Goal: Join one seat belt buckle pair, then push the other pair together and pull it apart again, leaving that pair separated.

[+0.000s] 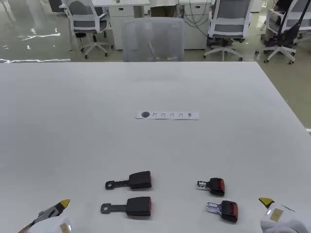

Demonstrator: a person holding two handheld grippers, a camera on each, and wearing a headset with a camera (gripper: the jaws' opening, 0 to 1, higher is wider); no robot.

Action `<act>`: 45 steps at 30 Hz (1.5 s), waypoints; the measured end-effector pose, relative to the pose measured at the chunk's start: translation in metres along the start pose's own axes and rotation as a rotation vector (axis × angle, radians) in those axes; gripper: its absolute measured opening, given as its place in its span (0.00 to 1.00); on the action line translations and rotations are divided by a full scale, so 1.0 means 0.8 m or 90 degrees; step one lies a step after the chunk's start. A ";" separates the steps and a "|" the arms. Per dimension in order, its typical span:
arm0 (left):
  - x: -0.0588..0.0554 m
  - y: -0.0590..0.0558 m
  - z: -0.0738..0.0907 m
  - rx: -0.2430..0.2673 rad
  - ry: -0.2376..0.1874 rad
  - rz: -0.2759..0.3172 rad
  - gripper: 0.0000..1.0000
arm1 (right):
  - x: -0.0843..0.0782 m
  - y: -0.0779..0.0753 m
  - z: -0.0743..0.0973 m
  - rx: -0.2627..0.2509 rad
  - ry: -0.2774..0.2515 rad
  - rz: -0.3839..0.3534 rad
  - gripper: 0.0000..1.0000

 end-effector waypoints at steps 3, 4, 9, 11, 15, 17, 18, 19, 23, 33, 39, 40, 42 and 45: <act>-0.001 0.000 0.000 -0.003 -0.001 0.004 0.97 | 0.001 0.000 0.003 -0.008 -0.004 -0.008 0.91; 0.001 0.000 0.000 -0.003 -0.007 0.005 0.97 | 0.000 0.001 0.005 -0.010 -0.003 -0.009 0.91; 0.004 0.003 0.002 0.007 -0.024 0.018 0.95 | -0.005 -0.001 0.012 -0.015 0.005 -0.010 0.90; 0.004 0.003 0.002 0.009 -0.024 0.021 0.95 | -0.006 -0.004 0.015 -0.020 0.008 -0.015 0.90; 0.004 0.001 0.001 0.002 -0.022 0.015 0.95 | -0.009 -0.004 0.017 -0.022 0.012 -0.022 0.90; 0.004 0.001 0.001 0.002 -0.022 0.016 0.95 | -0.009 -0.003 0.016 -0.020 0.015 -0.020 0.89; 0.004 0.002 0.001 0.003 -0.021 0.018 0.95 | -0.009 -0.003 0.016 -0.019 0.015 -0.020 0.89; 0.003 0.002 0.001 0.004 -0.020 0.019 0.95 | -0.009 -0.003 0.016 -0.021 0.016 -0.018 0.90; 0.002 0.002 0.001 0.003 -0.014 0.020 0.95 | -0.007 -0.003 0.014 -0.019 0.020 -0.016 0.89; 0.001 0.000 0.000 -0.003 -0.008 0.014 0.94 | -0.005 -0.008 0.011 -0.010 0.020 -0.007 0.86; 0.005 0.008 0.004 0.030 -0.020 0.026 0.93 | -0.006 -0.012 0.010 -0.007 0.027 -0.006 0.86; 0.004 0.008 0.003 0.029 -0.021 0.025 0.93 | -0.006 -0.012 0.009 -0.008 0.028 -0.006 0.86; 0.003 0.007 0.003 0.025 -0.019 0.023 0.93 | -0.006 -0.012 0.009 -0.008 0.029 -0.009 0.86; 0.003 0.008 0.003 0.025 -0.017 0.026 0.93 | -0.007 -0.010 0.006 -0.002 0.042 -0.013 0.86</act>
Point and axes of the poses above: the centre of the closed fingertips' face, and the gripper's own axes: z roughly backward along the fingers, y roughly to its left, x roughly out of its top, the point moved 9 cm from there along z, roughly backward along the fingers, and after that the axes turned 13 degrees about -y, right-handed, at the moved point
